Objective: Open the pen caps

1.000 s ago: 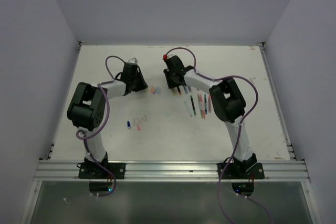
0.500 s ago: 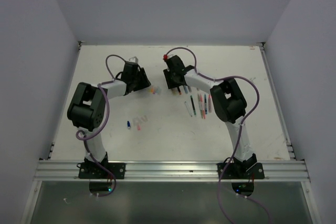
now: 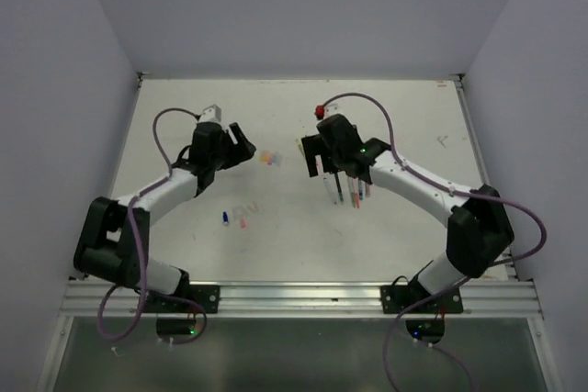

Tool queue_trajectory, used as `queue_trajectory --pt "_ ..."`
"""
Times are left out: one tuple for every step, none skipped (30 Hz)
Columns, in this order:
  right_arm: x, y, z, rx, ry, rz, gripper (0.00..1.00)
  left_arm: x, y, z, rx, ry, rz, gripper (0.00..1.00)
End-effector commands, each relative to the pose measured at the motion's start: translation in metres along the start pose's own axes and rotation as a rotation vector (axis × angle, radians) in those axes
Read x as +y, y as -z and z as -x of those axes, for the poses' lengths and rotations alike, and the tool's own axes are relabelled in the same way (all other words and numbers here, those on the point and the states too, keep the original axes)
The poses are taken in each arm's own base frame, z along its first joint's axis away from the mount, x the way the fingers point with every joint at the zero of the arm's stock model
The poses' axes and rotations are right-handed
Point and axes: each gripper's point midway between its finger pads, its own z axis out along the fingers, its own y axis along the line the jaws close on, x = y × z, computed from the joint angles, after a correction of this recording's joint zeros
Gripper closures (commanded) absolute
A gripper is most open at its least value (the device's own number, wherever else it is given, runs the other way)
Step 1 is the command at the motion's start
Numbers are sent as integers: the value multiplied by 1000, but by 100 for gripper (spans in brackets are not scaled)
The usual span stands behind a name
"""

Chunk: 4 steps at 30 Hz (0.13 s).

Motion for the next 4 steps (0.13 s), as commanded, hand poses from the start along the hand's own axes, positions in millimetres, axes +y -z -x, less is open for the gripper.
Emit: queue_trajectory --pt "-19 19 -78 142 -30 -80 1 -29 36 10 -86 39 -138 25" --pt "-18 36 -78 106 -47 -53 1 -35 50 5 -89 52 -179 0" --pt "-15 44 -87 99 -49 -38 1 -37 57 -2 -84 59 -199 0" --pt "-5 50 -111 102 -35 3 1 -45 66 -14 -68 59 -245 0"
